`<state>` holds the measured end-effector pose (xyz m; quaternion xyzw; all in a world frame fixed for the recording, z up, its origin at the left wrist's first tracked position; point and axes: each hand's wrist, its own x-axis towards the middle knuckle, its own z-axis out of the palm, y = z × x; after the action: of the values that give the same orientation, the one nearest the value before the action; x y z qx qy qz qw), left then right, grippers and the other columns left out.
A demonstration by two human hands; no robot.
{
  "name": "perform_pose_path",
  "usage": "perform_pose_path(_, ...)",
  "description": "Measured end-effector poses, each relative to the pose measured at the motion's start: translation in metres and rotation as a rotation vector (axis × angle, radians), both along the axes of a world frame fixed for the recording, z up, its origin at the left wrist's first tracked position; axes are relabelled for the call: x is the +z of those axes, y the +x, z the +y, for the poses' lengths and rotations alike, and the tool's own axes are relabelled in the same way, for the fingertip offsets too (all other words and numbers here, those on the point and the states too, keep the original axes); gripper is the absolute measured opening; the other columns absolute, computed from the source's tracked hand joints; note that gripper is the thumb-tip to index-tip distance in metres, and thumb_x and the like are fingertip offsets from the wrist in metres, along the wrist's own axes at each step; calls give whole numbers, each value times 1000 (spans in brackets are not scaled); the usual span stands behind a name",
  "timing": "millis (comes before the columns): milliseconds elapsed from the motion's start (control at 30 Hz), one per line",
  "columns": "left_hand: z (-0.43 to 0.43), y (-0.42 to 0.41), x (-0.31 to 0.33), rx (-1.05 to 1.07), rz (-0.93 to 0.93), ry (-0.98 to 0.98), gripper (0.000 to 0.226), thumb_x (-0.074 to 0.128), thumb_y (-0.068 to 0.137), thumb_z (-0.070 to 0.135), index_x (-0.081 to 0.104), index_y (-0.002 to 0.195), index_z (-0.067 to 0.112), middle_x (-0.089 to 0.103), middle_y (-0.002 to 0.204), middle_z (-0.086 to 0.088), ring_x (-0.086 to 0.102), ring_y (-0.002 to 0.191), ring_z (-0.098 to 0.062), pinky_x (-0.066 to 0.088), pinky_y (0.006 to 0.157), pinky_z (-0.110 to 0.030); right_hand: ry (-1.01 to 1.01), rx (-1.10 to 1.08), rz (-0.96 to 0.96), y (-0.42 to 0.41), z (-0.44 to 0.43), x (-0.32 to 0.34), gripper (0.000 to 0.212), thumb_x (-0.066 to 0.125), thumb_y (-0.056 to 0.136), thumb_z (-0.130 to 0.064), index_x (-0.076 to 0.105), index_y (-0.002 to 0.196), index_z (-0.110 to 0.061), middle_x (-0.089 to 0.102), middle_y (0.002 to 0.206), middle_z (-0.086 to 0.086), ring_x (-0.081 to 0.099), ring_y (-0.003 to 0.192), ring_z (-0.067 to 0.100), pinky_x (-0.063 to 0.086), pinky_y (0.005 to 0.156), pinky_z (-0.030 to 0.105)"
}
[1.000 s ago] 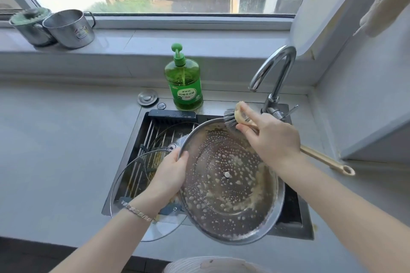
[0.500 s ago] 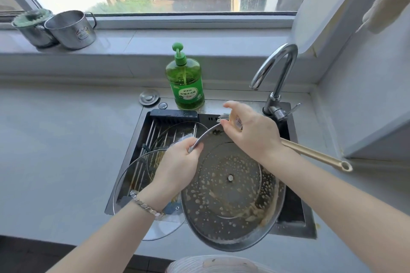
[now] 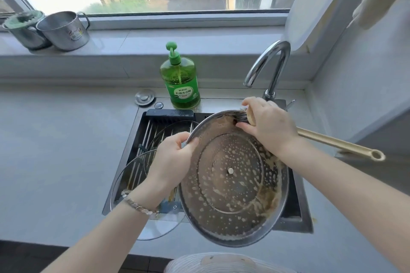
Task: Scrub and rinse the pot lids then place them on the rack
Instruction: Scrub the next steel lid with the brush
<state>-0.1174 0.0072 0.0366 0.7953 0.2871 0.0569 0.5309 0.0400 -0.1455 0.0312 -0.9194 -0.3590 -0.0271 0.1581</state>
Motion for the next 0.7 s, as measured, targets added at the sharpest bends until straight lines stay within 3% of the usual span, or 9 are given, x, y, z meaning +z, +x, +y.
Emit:
perform_pose_path(67,2,-2,4,28,-40,5,33,50,95,26,60,77,1,54,70,-25,50,62,-23,40,62,-36,-39,-57,42,4,-7,-5,39,58,88,-41,50,117,-17,57,113,1,49,105,22,37,75,29)
perform_pose_path(167,-1,-5,14,144,-116,-16,33,50,96,22,62,68,10,59,64,-12,54,61,-24,42,59,-35,-56,-218,250,5,-23,-19,32,55,91,-36,50,111,-12,59,110,7,52,101,28,38,70,34)
perform_pose_path(267,-7,-6,16,263,-183,-24,34,49,97,20,60,66,11,59,60,-5,53,60,-21,42,56,-33,97,-364,545,-2,-36,-38,24,53,92,-33,50,104,-13,61,99,7,50,82,24,37,66,31)
perform_pose_path(367,-15,-5,9,394,-216,-14,39,49,97,20,51,58,15,49,50,8,44,51,-7,36,49,-19,304,-543,800,-10,-39,-56,26,58,89,-34,55,102,-12,61,97,6,53,85,22,43,71,32)
perform_pose_path(467,-22,-6,2,466,-222,-21,32,48,97,19,50,66,13,49,56,0,41,50,-4,35,49,-18,367,-674,957,-16,-34,-73,31,61,86,-34,58,107,-11,63,101,8,56,89,25,47,77,37)
perform_pose_path(567,-27,-11,-8,352,-137,-55,14,47,97,15,54,85,15,58,80,-22,50,68,-20,48,65,-43,373,-720,863,-11,-33,-73,23,60,85,-28,59,102,-12,63,94,6,55,84,25,45,71,32)
perform_pose_path(600,-29,-14,-10,279,-101,-82,12,48,96,12,55,90,20,61,87,-19,54,75,-21,49,71,-46,356,-712,792,-8,-35,-69,19,59,86,-24,59,101,-11,60,91,4,52,82,23,41,70,29)
perform_pose_path(700,-24,-19,-14,140,-12,-170,27,56,90,8,56,97,34,67,92,8,61,92,-9,53,75,-30,319,-626,596,-2,-41,-53,19,56,86,-16,58,104,-12,54,86,3,45,81,21,35,70,28)
